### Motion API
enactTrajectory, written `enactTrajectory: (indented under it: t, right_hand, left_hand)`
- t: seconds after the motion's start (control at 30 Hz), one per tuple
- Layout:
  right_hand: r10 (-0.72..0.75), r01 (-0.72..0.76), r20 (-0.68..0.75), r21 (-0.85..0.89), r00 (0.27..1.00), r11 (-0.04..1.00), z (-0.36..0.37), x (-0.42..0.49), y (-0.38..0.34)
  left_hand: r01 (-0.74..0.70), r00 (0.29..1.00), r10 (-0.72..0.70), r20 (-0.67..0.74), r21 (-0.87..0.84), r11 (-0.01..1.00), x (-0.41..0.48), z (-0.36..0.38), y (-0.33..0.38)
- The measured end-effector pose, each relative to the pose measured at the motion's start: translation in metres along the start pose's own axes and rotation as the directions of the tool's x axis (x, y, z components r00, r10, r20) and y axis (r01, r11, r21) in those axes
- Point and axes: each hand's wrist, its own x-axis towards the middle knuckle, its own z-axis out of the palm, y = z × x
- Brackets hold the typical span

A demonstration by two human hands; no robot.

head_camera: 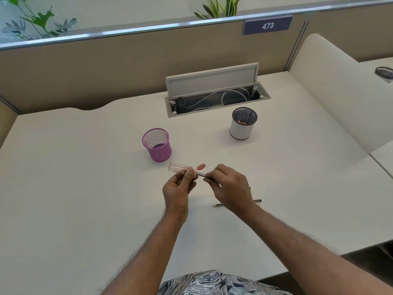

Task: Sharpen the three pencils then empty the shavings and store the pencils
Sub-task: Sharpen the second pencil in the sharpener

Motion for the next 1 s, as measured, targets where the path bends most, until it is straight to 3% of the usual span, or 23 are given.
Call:
enactTrajectory:
  t: [0.13,0.27,0.33,0.43,0.6,0.7,0.8,0.87,1.0]
  right_hand:
    - [0.0,-0.001,0.009,0.067,1.0,0.998,0.004,0.001,0.001]
    - [0.116,-0.129,0.065,0.24,0.991,0.962,0.005,0.005,0.005]
    - [0.224,-0.262,0.147,0.348,0.963,0.9,0.005,0.007,0.006]
    - [0.39,-0.563,0.409,0.538,0.825,0.627,0.0,0.011,0.009]
    - [0.329,-0.809,0.741,0.558,0.585,0.183,-0.013,0.015,0.019]
    - [0.27,-0.87,0.831,0.491,0.486,0.053,-0.014,0.016,0.02]
    - [0.258,-0.858,0.825,0.513,0.503,0.033,-0.013,0.015,0.018]
    - [0.285,-0.827,0.781,0.553,0.556,0.101,-0.011,0.014,0.015]
    - [0.4,-0.701,0.582,0.514,0.708,0.494,-0.004,0.012,0.008]
  left_hand:
    - [0.025,0.999,-0.027,-0.033,-0.057,0.998,0.001,0.003,-0.003]
    - [0.023,1.0,-0.024,-0.014,-0.068,0.997,0.001,0.004,-0.001]
    - [0.023,1.0,-0.022,0.018,-0.055,0.998,0.001,0.004,0.0]
    - [0.035,0.996,-0.031,0.088,-0.039,0.999,0.003,0.002,0.003]
    - [0.069,0.979,-0.062,0.195,-0.032,0.997,0.004,-0.001,0.005]
    - [0.086,0.973,-0.075,0.217,-0.042,0.995,0.006,-0.002,0.004]
    - [0.051,0.981,-0.049,0.19,-0.006,0.999,0.006,-0.003,0.002]
    - [0.002,0.982,-0.009,0.187,0.039,0.999,0.005,-0.002,0.003]
    - [-0.02,0.991,0.01,0.137,0.072,0.997,0.005,0.0,0.0]
